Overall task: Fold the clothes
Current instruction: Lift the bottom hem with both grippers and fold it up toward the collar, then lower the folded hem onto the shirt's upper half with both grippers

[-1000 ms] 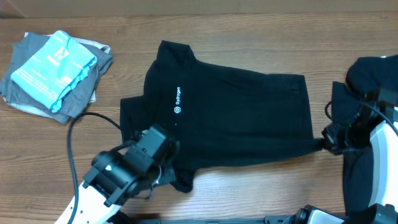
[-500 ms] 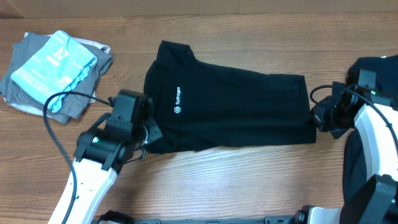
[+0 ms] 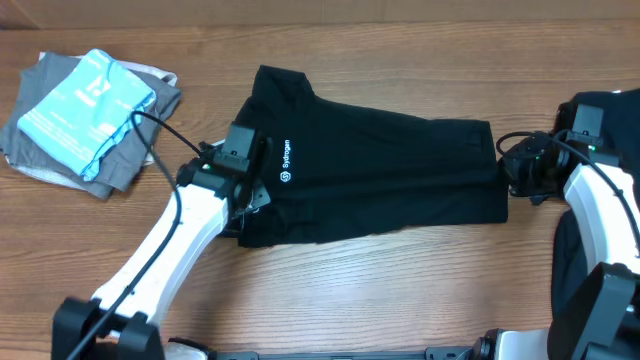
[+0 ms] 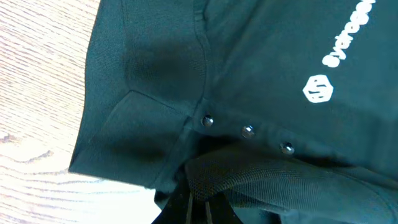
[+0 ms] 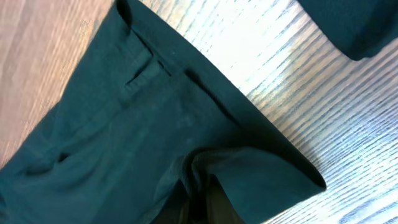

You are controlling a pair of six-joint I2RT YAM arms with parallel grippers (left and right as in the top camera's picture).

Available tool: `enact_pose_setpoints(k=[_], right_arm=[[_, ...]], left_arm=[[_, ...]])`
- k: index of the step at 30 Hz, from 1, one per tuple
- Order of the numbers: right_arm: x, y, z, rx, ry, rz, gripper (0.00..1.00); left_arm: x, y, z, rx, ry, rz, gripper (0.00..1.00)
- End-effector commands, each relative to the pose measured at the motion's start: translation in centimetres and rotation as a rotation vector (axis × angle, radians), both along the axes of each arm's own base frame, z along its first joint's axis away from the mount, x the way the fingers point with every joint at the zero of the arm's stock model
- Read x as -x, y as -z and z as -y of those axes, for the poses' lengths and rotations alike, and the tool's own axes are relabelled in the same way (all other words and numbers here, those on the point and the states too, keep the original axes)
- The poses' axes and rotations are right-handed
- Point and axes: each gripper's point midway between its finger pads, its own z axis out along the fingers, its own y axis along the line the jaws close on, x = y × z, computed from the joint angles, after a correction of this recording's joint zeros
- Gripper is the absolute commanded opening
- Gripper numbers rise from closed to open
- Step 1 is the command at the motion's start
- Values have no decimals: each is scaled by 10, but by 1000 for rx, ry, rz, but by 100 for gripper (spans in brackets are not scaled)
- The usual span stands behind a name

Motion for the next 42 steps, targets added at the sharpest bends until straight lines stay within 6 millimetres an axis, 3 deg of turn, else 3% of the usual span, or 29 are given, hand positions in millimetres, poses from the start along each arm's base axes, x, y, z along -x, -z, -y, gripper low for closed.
enact_pose_setpoints(k=[1, 8, 17, 35, 42], right_arm=[[-3, 13, -8, 4, -21, -16, 4], [-13, 36, -22, 49, -75, -51, 4], [-18, 61, -17, 114, -79, -93, 4], [-27, 61, -13, 135, -75, -63, 5], [-27, 61, -13, 135, -75, -63, 5]], left_arm=[[-9, 6, -8, -54, -4, -2, 4], [-15, 9, -14, -101, -16, 11, 4], [-35, 3, -12, -95, -24, 100, 4], [-58, -8, -20, -138, -60, 211, 10], [-61, 20, -19, -157, -54, 155, 17]])
